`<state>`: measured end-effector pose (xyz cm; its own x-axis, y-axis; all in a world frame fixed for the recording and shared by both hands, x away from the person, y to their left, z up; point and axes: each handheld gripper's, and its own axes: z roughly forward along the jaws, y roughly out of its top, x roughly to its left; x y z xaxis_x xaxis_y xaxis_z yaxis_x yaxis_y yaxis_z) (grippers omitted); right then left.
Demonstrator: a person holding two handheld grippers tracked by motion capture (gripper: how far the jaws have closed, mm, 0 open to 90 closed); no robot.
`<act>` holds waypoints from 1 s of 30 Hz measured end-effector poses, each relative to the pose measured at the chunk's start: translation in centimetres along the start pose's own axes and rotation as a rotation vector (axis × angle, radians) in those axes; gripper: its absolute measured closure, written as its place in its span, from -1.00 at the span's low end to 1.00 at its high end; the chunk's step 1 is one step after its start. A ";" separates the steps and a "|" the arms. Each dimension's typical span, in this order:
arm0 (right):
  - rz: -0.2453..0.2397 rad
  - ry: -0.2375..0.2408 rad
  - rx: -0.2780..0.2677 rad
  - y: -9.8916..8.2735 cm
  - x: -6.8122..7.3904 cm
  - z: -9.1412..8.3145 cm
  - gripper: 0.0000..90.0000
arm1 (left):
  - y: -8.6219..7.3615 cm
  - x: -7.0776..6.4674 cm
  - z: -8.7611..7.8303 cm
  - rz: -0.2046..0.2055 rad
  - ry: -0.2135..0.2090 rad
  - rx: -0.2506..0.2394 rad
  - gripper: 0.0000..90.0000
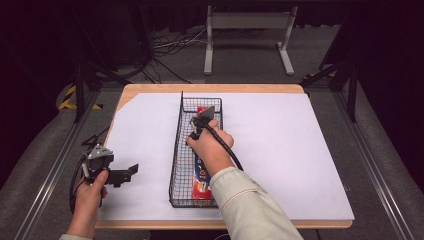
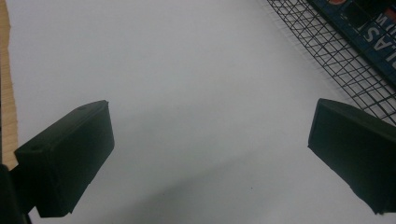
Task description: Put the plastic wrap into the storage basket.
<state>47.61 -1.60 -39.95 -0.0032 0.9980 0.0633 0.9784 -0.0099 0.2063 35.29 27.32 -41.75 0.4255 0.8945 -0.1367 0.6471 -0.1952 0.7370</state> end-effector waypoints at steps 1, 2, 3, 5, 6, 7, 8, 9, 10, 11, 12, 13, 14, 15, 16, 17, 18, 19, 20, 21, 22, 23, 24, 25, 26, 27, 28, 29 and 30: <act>0.004 -0.003 -0.003 0.0 0.0 -0.1 -0.22 | 0.0 0.0 0.0 0.002 0.000 0.000 -0.98; 0.001 -0.002 -0.002 0.0 0.1 -0.3 -0.23 | 0.0 0.0 0.0 0.002 0.000 0.000 -0.98; 0.001 -0.001 -0.002 0.0 0.1 -0.4 -0.23 | 0.0 0.0 0.1 0.002 0.000 0.001 -0.98; -0.001 -0.010 -0.008 0.0 0.2 -0.8 -0.26 | 0.0 0.0 0.1 0.002 -0.001 0.003 -0.98; -0.007 -0.008 -0.014 0.0 0.2 -1.0 -0.29 | 0.0 0.0 0.1 0.001 0.000 0.004 -0.98; -0.009 -0.006 -0.021 0.1 0.2 -1.3 -0.31 | 0.0 0.0 0.0 0.001 -0.001 0.005 -0.98; -0.009 -0.009 -0.027 0.1 0.2 -1.5 -0.31 | -0.1 0.0 0.1 0.001 0.000 0.003 -0.98; -0.014 -0.013 -0.030 0.1 0.2 -1.7 -0.31 | -0.1 -0.1 0.1 0.000 -0.002 0.005 -0.98; -0.015 -0.013 -0.035 0.1 0.2 -2.0 -0.31 | -0.1 -0.1 0.1 0.001 -0.002 0.005 -0.98; -0.018 -0.012 -0.038 0.1 0.2 -2.3 -0.31 | -0.1 -0.1 0.1 0.003 -0.001 0.007 -0.98; -0.026 -0.011 -0.047 0.2 0.1 -2.7 -0.31 | -0.1 -0.1 0.1 0.002 0.000 0.007 -0.98; -0.027 -0.011 -0.054 0.2 0.1 -3.1 -0.31 | -0.1 -0.1 0.1 0.004 0.002 0.007 -0.98; -0.031 -0.011 -0.058 0.2 0.1 -3.4 -0.31 | -0.1 -0.1 0.1 0.003 0.002 0.007 -0.98; -0.038 -0.008 -0.067 0.2 0.1 -3.7 -0.31 | -0.1 -0.1 0.2 0.000 0.000 0.008 -0.98; -0.046 -0.003 -0.076 0.2 0.0 -4.1 -0.31 | -0.1 -0.1 0.2 0.003 0.001 0.007 -0.98; -0.051 0.001 -0.083 0.3 -0.1 -4.4 -0.31 | 0.0 -0.1 0.3 0.003 0.003 0.009 -0.98; -0.054 0.006 -0.093 0.3 -0.1 -4.7 -0.31 | 0.0 -0.1 0.3 0.005 0.002 0.010 -0.98; -0.062 0.010 -0.103 0.3 -0.2 -4.9 -0.31 | 0.0 -0.2 0.4 0.006 0.000 0.012 -0.98; -0.062 0.010 -0.103 0.3 -0.2 -4.9 -0.31 | 0.0 -0.2 0.4 0.006 0.000 0.012 -0.98; -0.068 0.012 -0.106 0.3 -0.3 -5.1 -0.31 | 0.0 -0.3 0.5 0.014 -0.001 0.013 -0.98; -0.070 0.015 -0.112 0.4 -0.4 -5.4 -0.31 | 0.0 -0.3 0.5 0.012 -0.002 0.018 -0.98; -0.076 0.018 -0.122 0.4 -0.6 -5.6 -0.30 | 0.0 -0.3 0.6 0.011 -0.002 0.018 -0.98; -0.082 0.019 -0.129 0.4 -0.6 -5.8 -0.30 | -0.1 -0.4 0.7 0.010 -0.004 0.020 -0.98; -0.080 0.025 -0.136 0.4 -0.8 -6.0 -0.30 | -0.1 -0.4 0.7 0.007 -0.005 0.022 -0.98; -0.082 0.032 -0.138 0.5 -0.9 -6.3 -0.30 | 0.0 -0.4 0.7 0.008 -0.004 0.021 -0.98; -0.084 0.034 -0.142 0.5 -1.0 -6.4 -0.29 | 0.0 -0.3 0.7 0.007 -0.005 0.018 -0.98; -0.088 0.034 -0.151 0.5 -1.2 -6.6 -0.28 | 0.0 -0.3 0.7 0.009 -0.005 0.019 -0.98; -0.093 0.038 -0.159 0.5 -1.3 -6.8 -0.27 | 0.0 -0.4 0.7 0.007 -0.004 0.019 -0.98; -0.102 0.044 -0.170 0.5 -1.5 -7.1 -0.26 | 0.0 -0.3 0.7 0.015 0.001 0.018 -0.98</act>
<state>46.69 -3.58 -33.00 -0.1137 0.9906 0.0757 0.9234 0.0772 0.3759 35.61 26.73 -42.13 0.4347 0.8918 -0.1255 0.6517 -0.2154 0.7272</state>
